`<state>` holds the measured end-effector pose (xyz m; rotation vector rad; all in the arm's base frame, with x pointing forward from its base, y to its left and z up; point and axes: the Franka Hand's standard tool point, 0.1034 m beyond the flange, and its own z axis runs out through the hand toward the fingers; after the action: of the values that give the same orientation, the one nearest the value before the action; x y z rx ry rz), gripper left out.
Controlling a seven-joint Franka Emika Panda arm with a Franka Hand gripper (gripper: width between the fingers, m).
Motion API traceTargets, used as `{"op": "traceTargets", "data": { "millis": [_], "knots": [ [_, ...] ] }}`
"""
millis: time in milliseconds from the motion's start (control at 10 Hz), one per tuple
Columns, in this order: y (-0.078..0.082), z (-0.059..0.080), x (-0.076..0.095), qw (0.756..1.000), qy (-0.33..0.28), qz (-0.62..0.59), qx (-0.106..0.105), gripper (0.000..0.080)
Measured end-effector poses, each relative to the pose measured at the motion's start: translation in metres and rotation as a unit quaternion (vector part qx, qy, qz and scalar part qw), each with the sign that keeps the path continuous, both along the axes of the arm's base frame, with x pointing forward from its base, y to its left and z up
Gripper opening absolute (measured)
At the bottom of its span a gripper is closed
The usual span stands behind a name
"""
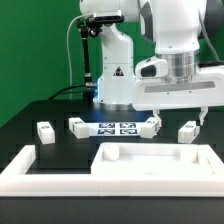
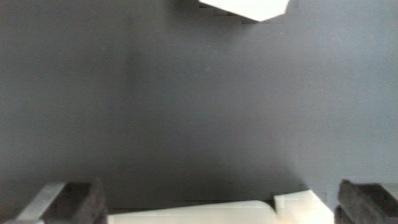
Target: Assemble desk
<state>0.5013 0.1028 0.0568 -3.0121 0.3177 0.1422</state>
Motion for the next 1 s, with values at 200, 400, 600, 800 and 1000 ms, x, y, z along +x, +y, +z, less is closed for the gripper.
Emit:
{"op": "traceTargets", "data": {
  "millis": [200,400,600,800,1000],
  "knots": [
    [0.002,0.0,-0.013,0.994,0.087,-0.061,0.04,0.0649],
    [0.002,-0.002,-0.009,0.98,0.167,-0.079,0.077,0.0649],
    [0.006,-0.005,-0.012,0.974,0.204,-0.058,0.079,0.0649],
    [0.013,-0.011,-0.023,0.948,0.294,-0.07,0.102,0.0649],
    [0.027,-0.021,-0.032,0.937,0.326,-0.071,0.106,0.0649]
  ]
}}
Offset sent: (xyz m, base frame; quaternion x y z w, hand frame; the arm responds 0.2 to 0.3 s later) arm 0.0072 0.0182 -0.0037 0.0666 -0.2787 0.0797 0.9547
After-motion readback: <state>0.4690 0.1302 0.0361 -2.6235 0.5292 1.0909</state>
